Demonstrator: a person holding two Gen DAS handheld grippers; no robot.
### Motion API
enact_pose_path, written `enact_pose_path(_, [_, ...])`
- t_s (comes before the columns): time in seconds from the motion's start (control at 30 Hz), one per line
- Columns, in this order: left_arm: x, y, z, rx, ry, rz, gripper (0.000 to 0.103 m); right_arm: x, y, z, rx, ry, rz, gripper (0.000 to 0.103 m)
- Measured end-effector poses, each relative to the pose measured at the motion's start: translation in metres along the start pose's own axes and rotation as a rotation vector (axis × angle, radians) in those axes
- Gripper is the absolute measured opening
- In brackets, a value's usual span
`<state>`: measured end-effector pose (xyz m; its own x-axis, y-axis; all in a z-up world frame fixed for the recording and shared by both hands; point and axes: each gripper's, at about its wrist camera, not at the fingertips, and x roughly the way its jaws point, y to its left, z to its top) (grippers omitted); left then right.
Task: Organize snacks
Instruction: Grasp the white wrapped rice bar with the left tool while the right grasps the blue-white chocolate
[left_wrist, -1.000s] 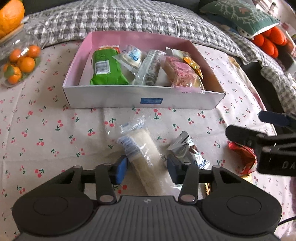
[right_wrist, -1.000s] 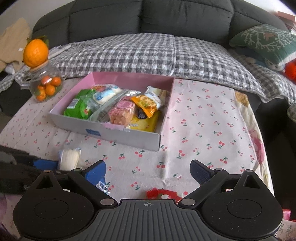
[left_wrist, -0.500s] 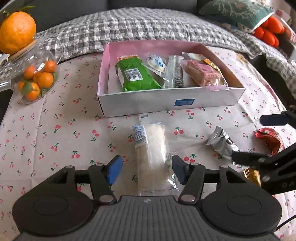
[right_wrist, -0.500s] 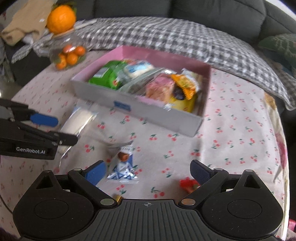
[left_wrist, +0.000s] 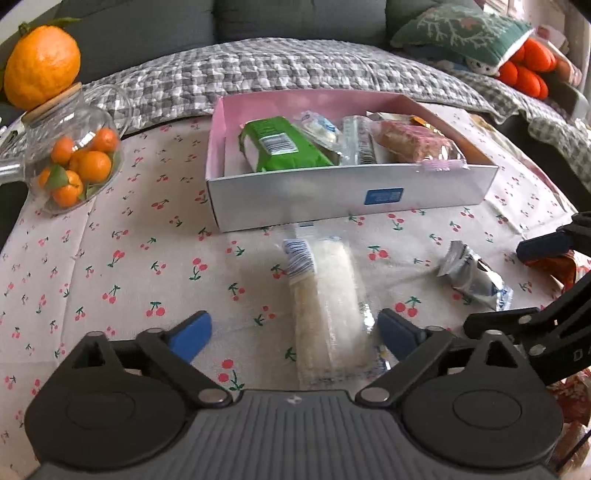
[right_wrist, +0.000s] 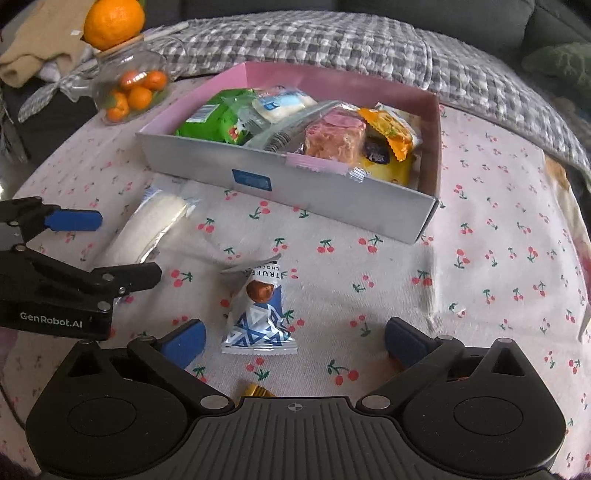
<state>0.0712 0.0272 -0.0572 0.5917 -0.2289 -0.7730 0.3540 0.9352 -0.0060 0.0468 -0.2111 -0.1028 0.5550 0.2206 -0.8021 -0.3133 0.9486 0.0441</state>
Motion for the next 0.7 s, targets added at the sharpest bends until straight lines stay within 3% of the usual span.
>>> enact_pose_path(0.27, [0.0008, 0.0017, -0.0036, -0.003, -0.033, -0.010, 0.103, 0.0021, -0.0003, 0.0038, -0.021, 0.015, 0.011, 0.103])
enact_pose_path(0.5, [0.0019, 0.0004, -0.0001, -0.025, -0.009, 0.008, 0.102, 0.0018, 0.0012, 0.0040, -0.028, 0.007, 0.007, 0.102])
enact_pose_path(0.57, [0.0015, 0.0005, 0.0010, -0.026, -0.011, 0.004, 0.095, 0.0011, 0.0030, 0.0046, -0.031, 0.001, 0.003, 0.100])
enact_pose_path(0.7, [-0.0014, -0.0013, 0.0039, -0.015, -0.016, -0.010, 0.070, -0.0013, 0.0080, 0.0082, -0.036, -0.009, 0.009, 0.089])
